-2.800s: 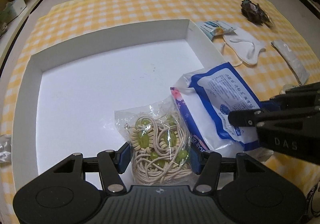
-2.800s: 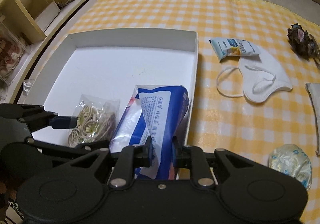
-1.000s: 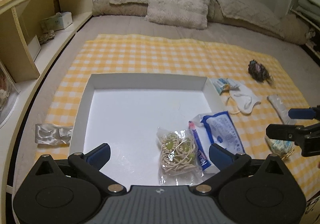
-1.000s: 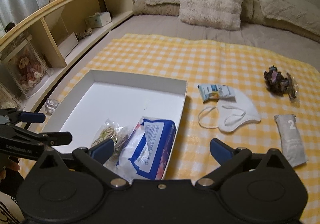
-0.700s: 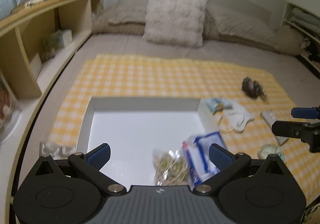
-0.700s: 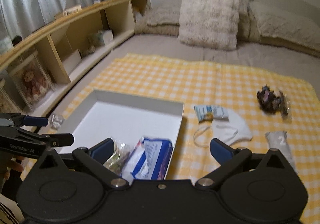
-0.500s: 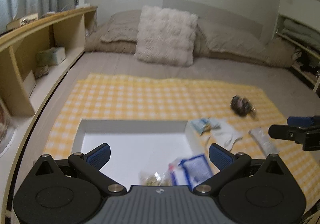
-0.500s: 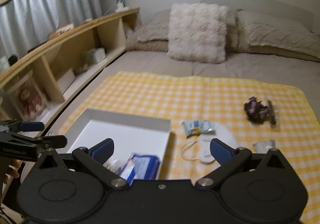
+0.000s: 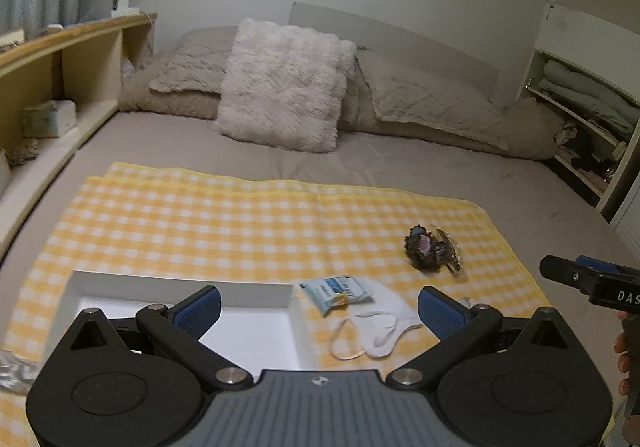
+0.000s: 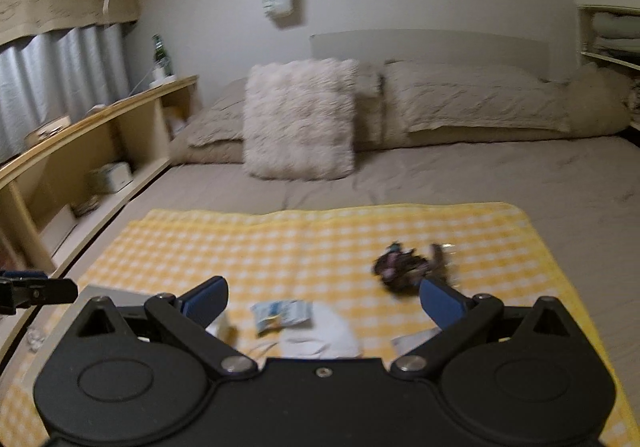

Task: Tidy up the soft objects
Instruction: 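Withdraw left tool toward the floral pouch while right tool moves toward the grey printed pouch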

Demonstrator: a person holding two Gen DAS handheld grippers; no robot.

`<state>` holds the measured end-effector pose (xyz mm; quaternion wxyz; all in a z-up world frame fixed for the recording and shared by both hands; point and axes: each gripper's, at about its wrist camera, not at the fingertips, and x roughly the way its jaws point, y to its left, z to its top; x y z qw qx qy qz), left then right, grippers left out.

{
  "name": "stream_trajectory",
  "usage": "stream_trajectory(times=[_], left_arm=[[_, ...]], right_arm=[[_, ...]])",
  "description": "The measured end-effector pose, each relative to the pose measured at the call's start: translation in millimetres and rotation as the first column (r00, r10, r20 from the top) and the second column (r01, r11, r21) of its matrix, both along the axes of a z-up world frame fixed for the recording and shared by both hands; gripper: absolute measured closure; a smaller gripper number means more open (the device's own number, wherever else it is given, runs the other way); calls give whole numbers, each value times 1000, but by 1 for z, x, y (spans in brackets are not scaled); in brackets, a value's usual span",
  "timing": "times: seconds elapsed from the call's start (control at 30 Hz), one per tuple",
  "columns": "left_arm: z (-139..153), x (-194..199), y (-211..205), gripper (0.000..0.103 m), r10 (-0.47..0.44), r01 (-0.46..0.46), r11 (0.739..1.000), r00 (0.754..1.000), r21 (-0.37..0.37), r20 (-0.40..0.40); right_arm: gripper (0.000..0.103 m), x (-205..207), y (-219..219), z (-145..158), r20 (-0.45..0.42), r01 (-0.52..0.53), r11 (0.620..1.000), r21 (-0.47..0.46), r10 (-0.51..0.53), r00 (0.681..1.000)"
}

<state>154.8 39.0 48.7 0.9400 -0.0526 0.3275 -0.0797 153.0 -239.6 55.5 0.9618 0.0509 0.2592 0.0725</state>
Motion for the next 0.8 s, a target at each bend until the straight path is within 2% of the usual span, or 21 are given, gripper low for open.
stream_trajectory(times=[0.2,0.33,0.47,0.57,0.67,0.8], left_arm=[[-19,27,-32,0,-19,19,1000,999,-1,-37],[-35,37,-58,0,-101,103,995,993,14,-64],[-59,43,-90,0,-166,170,985,976,18,-139],[-83,49,-112,0,-197,192,980,950,-45,-242],[-107,52,-136,0,-233,211,972,910,-100,-344],[-136,50,-166,0,-250,233,968,874,-91,-417]], right_arm=[[0,15,-37,-14,-17,99,995,-2,-99,995],[0,24,-54,-28,-20,130,991,-45,-131,991],[0,34,-64,-47,-46,120,989,-90,-124,991],[0,46,-71,-61,-86,93,991,-97,-101,991],[0,58,-76,-74,-134,88,991,-101,-102,986],[0,74,-81,-92,-184,90,990,-105,-109,977]])
